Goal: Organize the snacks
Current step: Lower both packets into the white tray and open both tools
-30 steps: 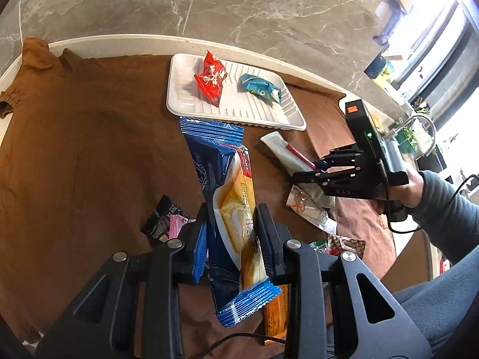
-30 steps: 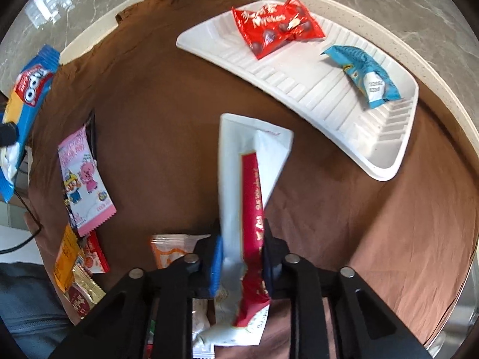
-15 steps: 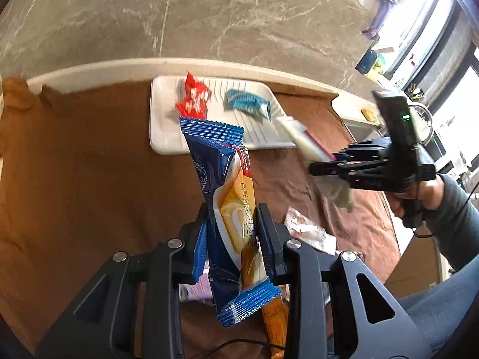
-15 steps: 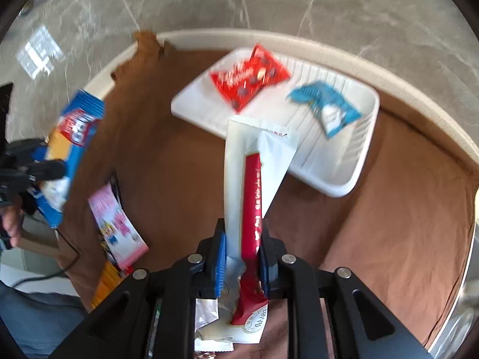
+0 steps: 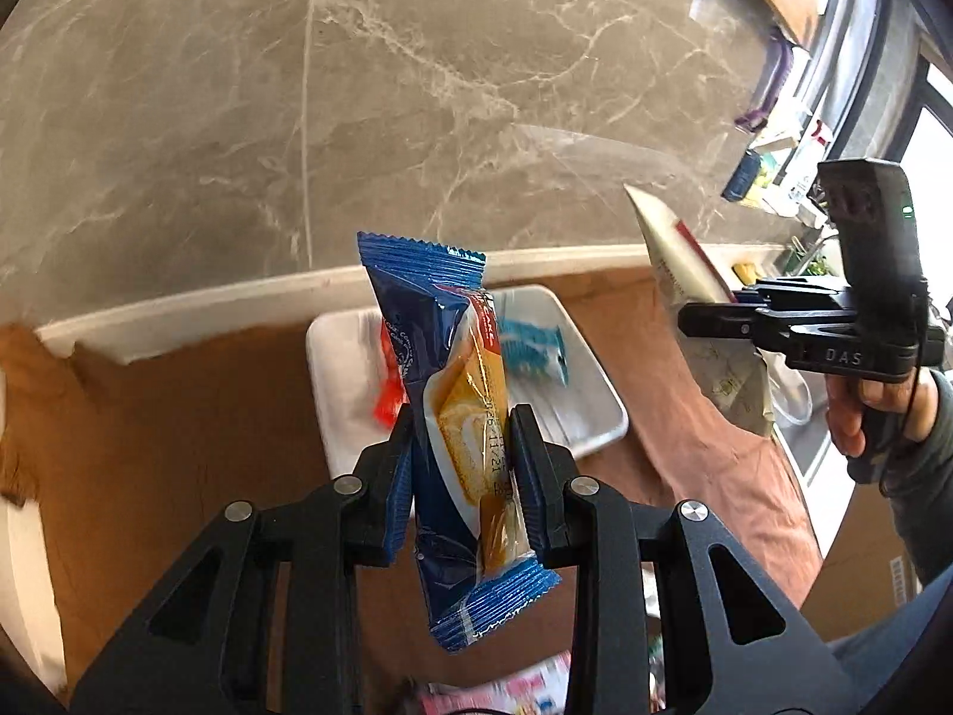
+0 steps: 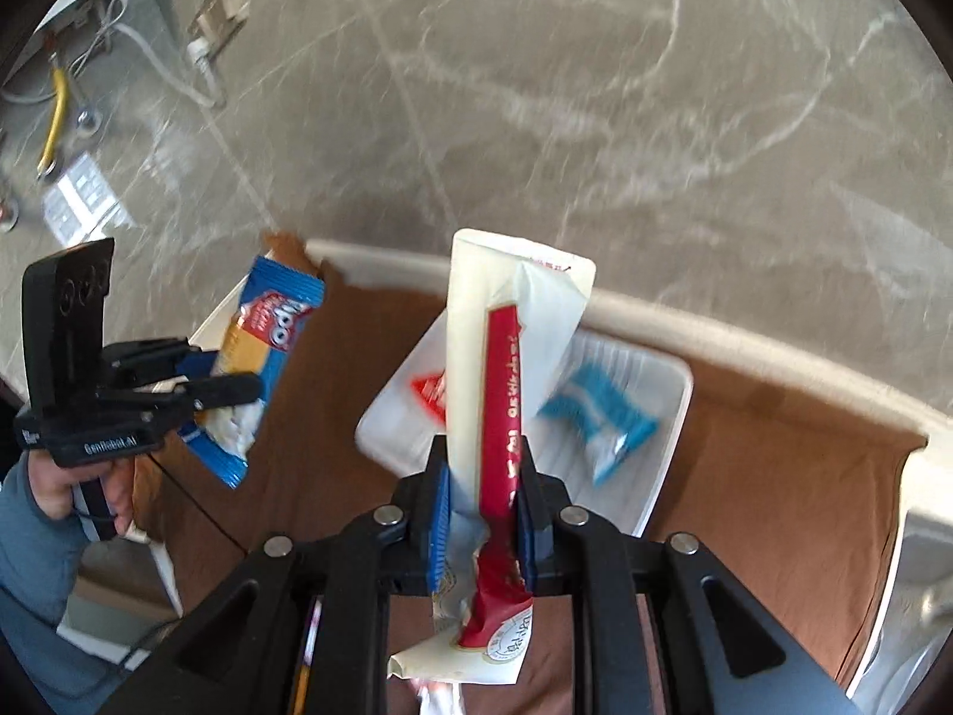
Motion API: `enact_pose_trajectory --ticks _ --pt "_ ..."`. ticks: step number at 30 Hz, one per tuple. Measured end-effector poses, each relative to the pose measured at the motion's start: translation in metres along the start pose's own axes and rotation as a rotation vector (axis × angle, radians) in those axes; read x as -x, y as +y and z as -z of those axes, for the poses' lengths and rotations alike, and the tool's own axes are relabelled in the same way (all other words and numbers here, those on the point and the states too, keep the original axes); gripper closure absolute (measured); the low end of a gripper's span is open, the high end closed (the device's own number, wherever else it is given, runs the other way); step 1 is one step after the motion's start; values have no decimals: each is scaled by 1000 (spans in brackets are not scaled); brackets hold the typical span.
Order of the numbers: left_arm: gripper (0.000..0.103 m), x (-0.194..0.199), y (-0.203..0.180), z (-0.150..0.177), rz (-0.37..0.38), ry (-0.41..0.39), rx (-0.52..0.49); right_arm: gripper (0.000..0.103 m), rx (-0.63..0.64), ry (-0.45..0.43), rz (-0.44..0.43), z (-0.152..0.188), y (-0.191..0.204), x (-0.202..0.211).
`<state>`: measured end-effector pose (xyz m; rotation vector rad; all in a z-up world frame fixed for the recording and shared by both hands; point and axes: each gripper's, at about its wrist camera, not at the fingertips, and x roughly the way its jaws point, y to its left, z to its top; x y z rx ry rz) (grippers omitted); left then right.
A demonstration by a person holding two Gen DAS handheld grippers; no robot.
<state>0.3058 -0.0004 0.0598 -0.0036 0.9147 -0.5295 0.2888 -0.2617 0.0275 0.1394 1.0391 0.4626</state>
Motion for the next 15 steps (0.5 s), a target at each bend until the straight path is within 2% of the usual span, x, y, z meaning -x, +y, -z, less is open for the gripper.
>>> enact_pose_trajectory --ticks 3,9,15 --pt "75 -29 8 -19 14 22 -2 83 -18 -12 -1 -12 -1 -11" --pt "75 -79 8 -32 17 74 -15 83 -55 -6 -7 -24 -7 -45" --pt "75 -127 14 -35 -17 124 -19 83 -107 87 25 -14 -27 -103"
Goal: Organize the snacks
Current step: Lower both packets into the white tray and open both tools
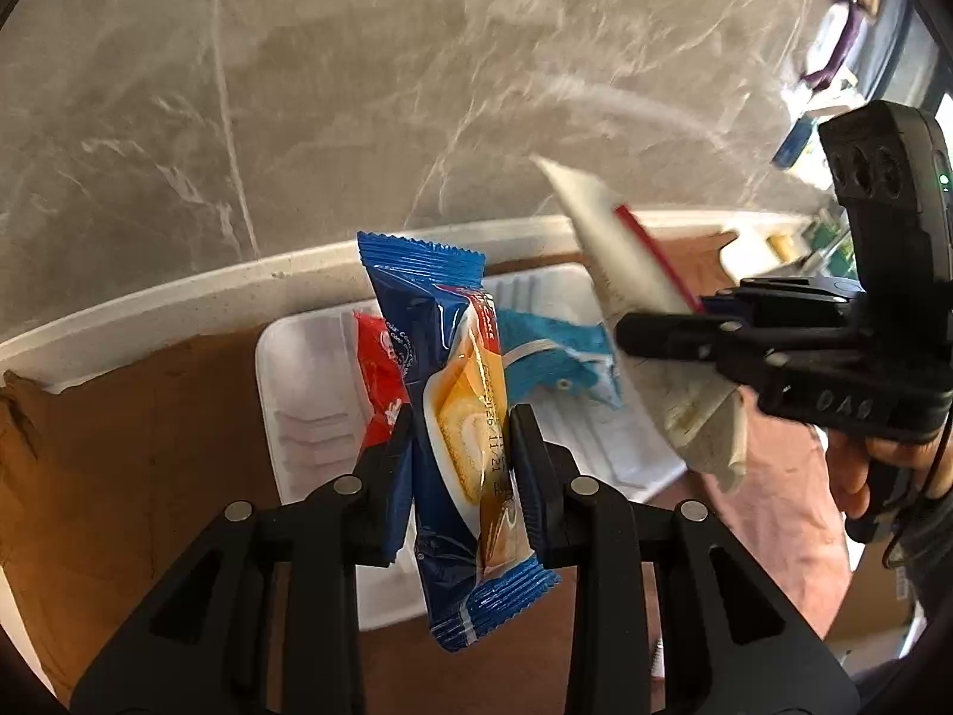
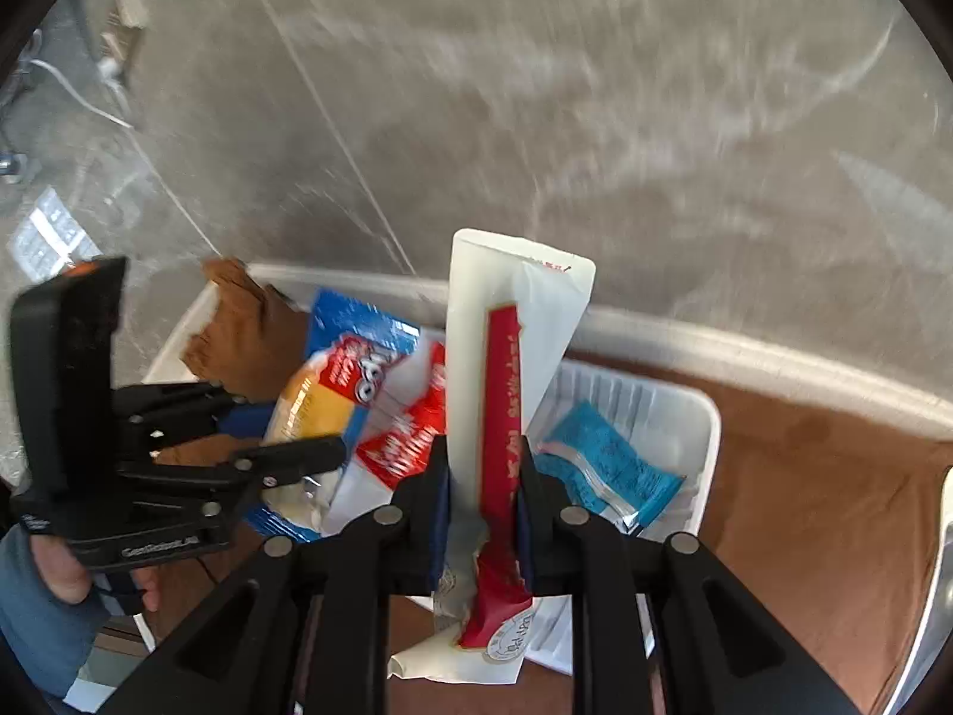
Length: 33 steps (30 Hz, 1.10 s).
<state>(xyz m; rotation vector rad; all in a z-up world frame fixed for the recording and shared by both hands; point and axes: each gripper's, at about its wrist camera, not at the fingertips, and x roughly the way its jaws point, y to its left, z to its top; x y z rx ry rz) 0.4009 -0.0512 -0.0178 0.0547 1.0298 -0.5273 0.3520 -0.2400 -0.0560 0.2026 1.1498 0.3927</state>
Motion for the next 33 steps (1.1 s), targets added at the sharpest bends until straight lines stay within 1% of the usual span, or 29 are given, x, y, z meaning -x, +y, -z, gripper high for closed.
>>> enact_pose_trajectory --ticks 2,8,9,14,18,20,22,23,26,27,28,29,30,33 --pt "75 -21 3 -3 -14 28 -2 83 -12 31 9 3 -4 -17" --pt "75 -60 6 -1 -36 76 -6 83 -21 90 33 11 -7 -51" --pt "75 -66 7 0 -36 80 -4 83 -15 97 48 12 -7 -56" --pt "75 -78 7 8 -36 79 -9 83 6 119 81 16 -5 -69" --pt "74 -85 3 9 -65 84 -11 82 10 133 96 20 -5 -77" --pt "70 -83 5 14 -67 75 17 82 2 133 99 21 -6 -78" --pt "43 -80 9 13 -74 67 35 80 0 130 105 21 -6 -78" --pt "39 -79 9 13 -78 62 39 79 0 129 106 21 -6 -78" --pt "38 -76 9 15 -81 48 44 78 8 128 114 22 -3 -78" --pt "36 -74 9 16 -81 43 44 76 8 128 116 20 2 -82" --pt "33 -71 8 16 -80 36 44 72 7 127 118 20 2 -81" --pt "32 -67 8 16 -78 28 43 70 4 121 117 20 3 -79" --pt "32 -62 7 17 -75 14 41 66 5 115 116 19 4 -77" --pt "32 -45 7 16 -65 -22 53 61 7 94 128 18 5 -68"
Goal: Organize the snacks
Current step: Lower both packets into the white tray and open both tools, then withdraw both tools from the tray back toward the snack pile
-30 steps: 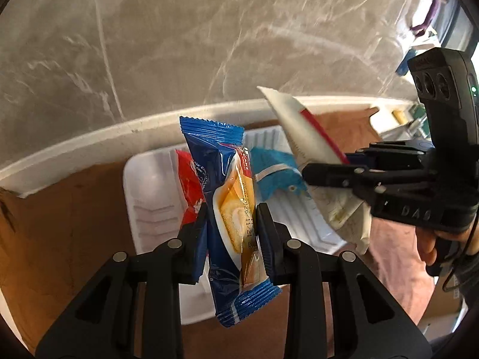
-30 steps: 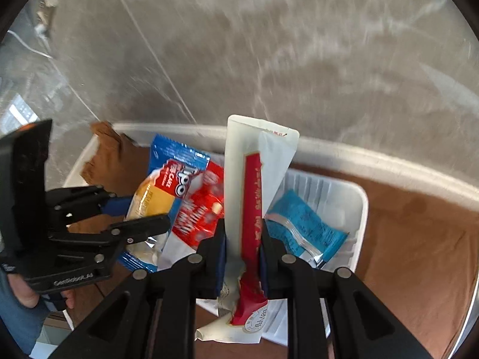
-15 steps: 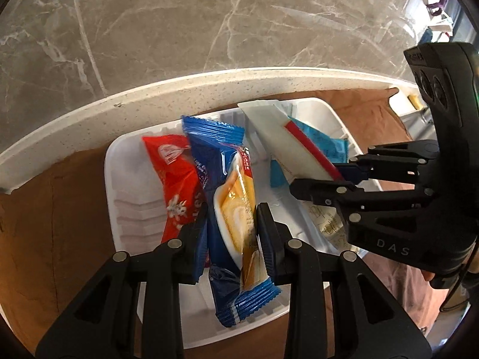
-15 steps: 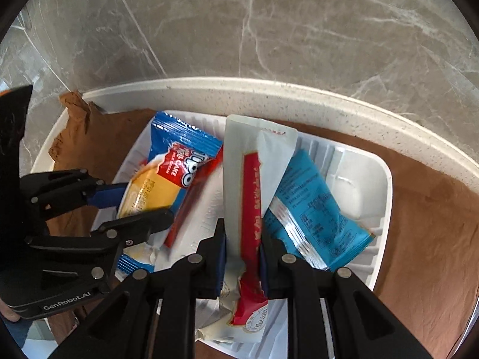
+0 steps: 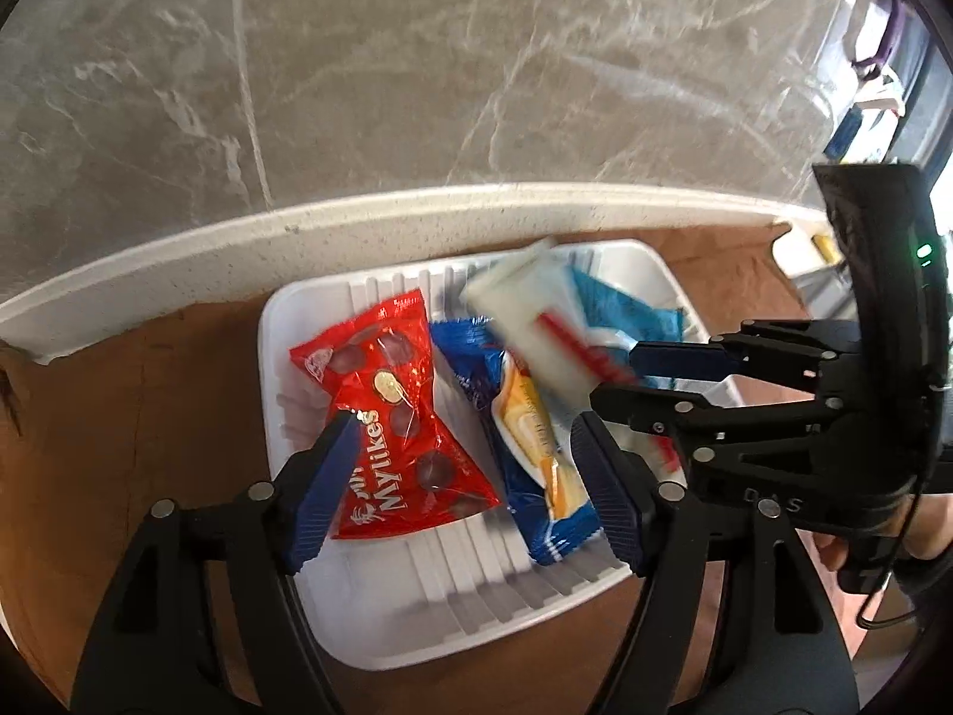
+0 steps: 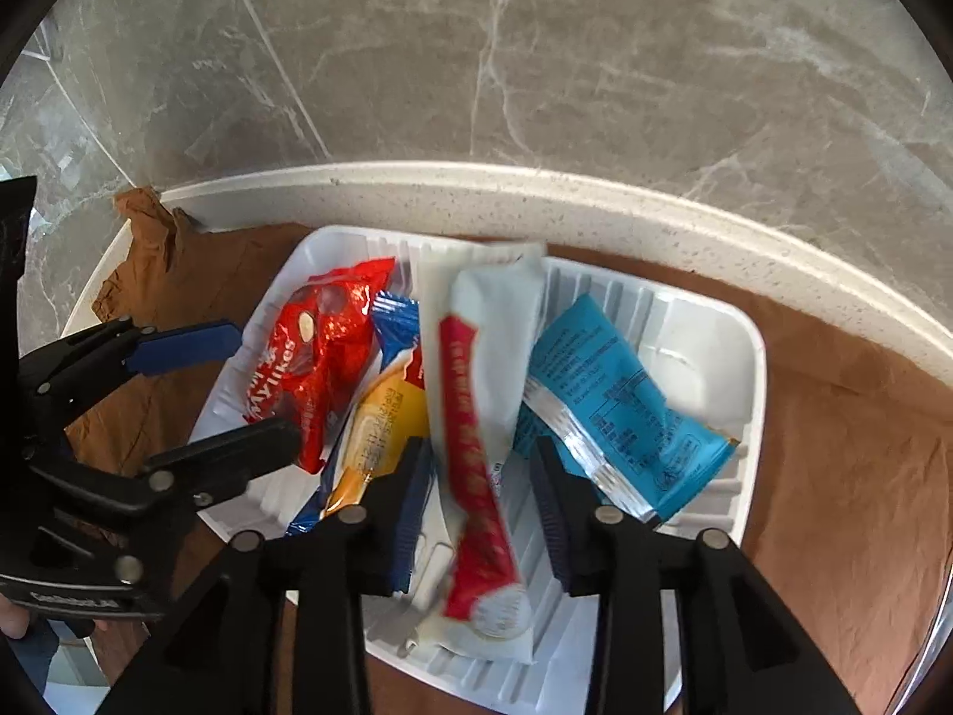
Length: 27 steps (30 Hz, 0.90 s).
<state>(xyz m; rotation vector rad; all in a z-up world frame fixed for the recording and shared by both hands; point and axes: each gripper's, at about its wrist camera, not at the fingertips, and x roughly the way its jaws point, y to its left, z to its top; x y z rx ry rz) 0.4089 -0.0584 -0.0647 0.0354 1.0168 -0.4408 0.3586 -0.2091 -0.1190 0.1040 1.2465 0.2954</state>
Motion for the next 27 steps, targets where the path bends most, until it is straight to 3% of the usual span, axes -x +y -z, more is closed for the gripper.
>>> enact_pose_trajectory --ticks 6,8,10,11,16,19,23,27 --pt "24 42 5 6 4 -82 28 58 -19 -59 -2 2 -6 28" --pt "19 57 3 11 -2 -115 30 52 -30 -83 -2 6 -11 41" --pt "2 75 7 18 -13 -145 37 41 -52 -127 -25 11 -14 60" --pt "0 85 7 25 -16 -164 42 39 -65 -150 -48 15 -16 70" --pt "0 135 11 68 -20 -259 58 18 -130 -278 -148 47 -21 115" --pt "0 166 10 101 -66 -305 36 18 -179 -298 -205 73 -27 133" --pt "0 194 13 137 -122 -239 77 18 -195 -290 -246 104 -22 148" --pt "0 240 17 179 -152 -251 91 18 -159 -264 -273 132 -13 161"
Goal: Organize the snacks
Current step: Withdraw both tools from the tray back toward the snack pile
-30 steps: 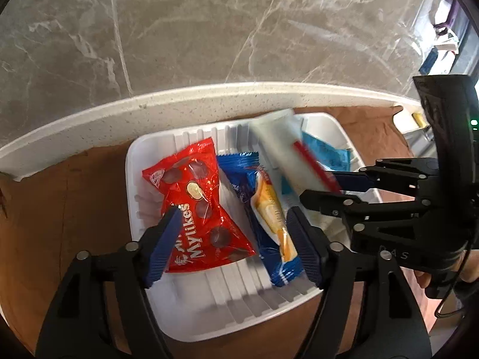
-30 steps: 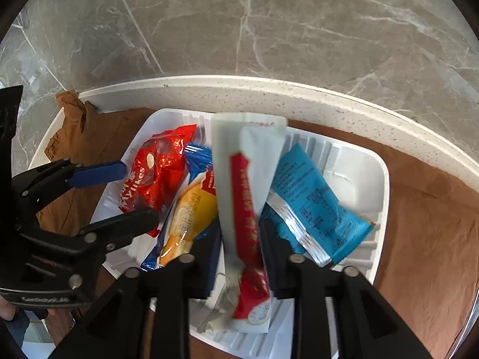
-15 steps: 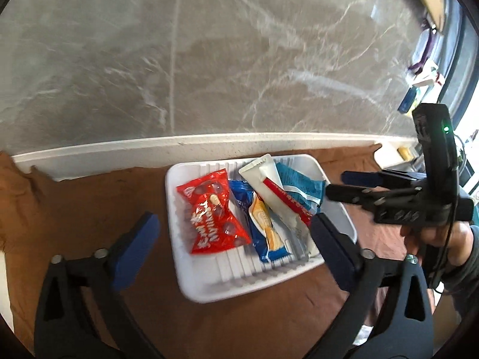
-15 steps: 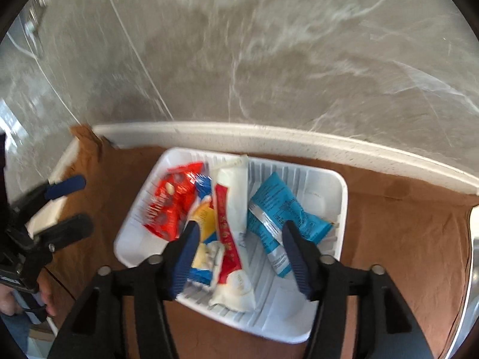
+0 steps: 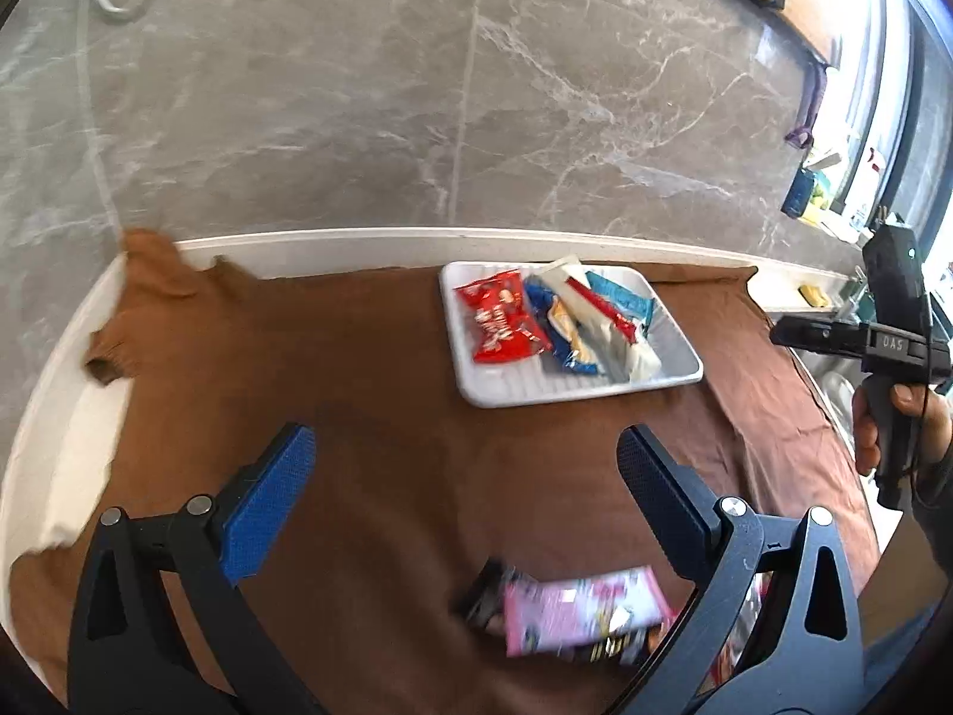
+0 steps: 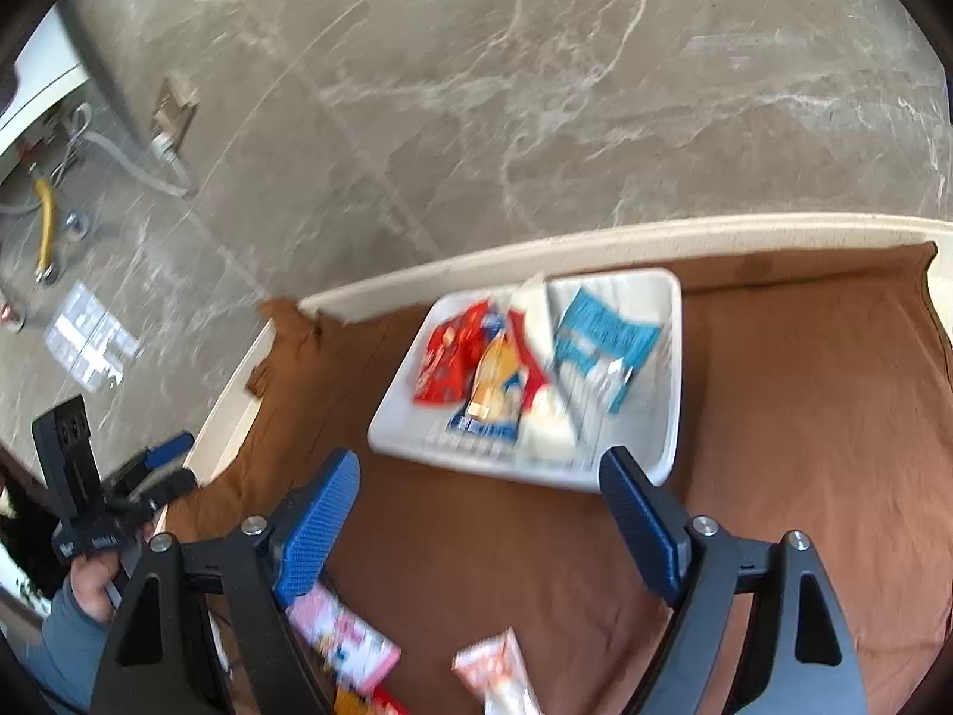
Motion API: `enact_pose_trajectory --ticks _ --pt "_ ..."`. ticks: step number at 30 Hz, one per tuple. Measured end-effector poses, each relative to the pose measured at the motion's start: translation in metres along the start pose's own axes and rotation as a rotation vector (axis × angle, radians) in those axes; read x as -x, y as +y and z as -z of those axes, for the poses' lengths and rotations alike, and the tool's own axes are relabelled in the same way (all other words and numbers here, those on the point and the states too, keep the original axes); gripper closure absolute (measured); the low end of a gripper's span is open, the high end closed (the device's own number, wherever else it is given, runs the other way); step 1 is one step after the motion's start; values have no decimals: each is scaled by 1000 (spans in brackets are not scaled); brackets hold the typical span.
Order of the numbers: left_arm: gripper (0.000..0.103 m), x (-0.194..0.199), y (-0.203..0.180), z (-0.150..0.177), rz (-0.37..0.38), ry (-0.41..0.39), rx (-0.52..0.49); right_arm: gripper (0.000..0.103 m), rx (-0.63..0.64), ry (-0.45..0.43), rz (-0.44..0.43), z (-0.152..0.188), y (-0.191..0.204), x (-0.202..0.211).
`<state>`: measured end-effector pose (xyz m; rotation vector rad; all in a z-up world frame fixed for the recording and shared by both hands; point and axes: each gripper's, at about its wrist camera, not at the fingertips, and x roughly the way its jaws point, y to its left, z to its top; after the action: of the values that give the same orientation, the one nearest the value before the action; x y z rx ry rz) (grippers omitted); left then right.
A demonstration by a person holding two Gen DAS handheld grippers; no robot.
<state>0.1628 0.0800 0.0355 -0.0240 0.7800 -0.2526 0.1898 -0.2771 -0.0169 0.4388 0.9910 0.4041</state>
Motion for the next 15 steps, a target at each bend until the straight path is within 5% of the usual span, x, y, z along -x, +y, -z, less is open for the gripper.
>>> enact_pose_trajectory --ticks 7,10,15 --pt "0 50 3 45 8 32 -46 18 40 95 15 50 22 14" --pt "0 47 -7 69 86 80 -132 18 25 100 52 72 30 22" --pt "0 35 -40 100 98 159 -411 20 -59 129 56 105 46 25"
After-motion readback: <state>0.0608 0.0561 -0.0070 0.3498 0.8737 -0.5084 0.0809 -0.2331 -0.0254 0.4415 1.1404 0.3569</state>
